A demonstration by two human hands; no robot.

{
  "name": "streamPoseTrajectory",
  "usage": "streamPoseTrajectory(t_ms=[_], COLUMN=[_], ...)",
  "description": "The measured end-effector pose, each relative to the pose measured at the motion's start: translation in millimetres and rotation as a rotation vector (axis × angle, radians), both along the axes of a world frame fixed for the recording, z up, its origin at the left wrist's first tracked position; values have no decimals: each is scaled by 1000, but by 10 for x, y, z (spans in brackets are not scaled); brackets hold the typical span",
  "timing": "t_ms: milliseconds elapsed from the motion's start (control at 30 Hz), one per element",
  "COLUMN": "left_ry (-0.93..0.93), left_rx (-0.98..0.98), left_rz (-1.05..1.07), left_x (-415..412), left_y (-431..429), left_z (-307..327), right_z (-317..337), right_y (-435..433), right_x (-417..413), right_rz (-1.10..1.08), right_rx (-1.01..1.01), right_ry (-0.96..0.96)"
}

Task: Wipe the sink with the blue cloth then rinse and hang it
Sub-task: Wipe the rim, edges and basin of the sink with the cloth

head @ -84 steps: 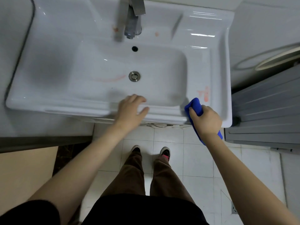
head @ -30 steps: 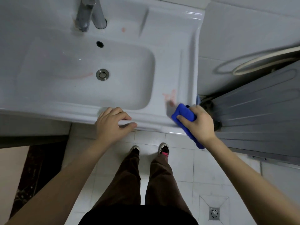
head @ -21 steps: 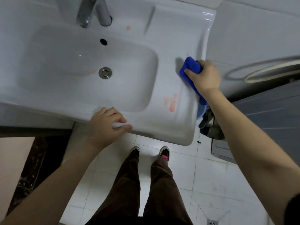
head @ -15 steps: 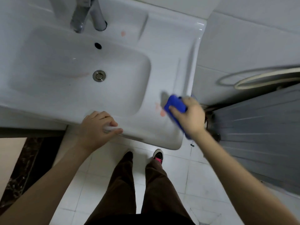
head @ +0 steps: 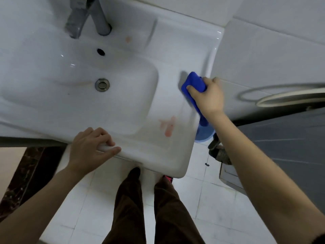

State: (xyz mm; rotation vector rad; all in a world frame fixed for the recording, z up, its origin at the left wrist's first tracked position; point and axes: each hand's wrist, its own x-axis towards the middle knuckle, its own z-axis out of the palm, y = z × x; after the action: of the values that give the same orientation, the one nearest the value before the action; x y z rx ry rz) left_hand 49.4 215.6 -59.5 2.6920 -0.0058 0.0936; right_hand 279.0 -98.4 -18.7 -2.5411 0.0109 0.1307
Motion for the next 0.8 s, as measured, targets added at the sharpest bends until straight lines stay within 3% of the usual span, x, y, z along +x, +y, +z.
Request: streamPoseTrajectory(t_ms=[133,200,433,500,800], left_ry=[45,52,55,55,73], left_rx=[-2,-2,1,-9,-26], left_rz=[17,21,39,35,54], left_x=[-1,-1,-13,-13,5], left_y=[-19,-28,-42,-28,-97], left_z=[63,93,95,78,200], right_z=[6,-3,16,14,-168], right_y=[-43,-84,-3,-15,-127], right_x=[-1096,-1243,623,786,-1296], right_rz=[107,156,1,3,119], right_rx=[32,69,58,47,182], right_ry=[50,44,-8,-9,36])
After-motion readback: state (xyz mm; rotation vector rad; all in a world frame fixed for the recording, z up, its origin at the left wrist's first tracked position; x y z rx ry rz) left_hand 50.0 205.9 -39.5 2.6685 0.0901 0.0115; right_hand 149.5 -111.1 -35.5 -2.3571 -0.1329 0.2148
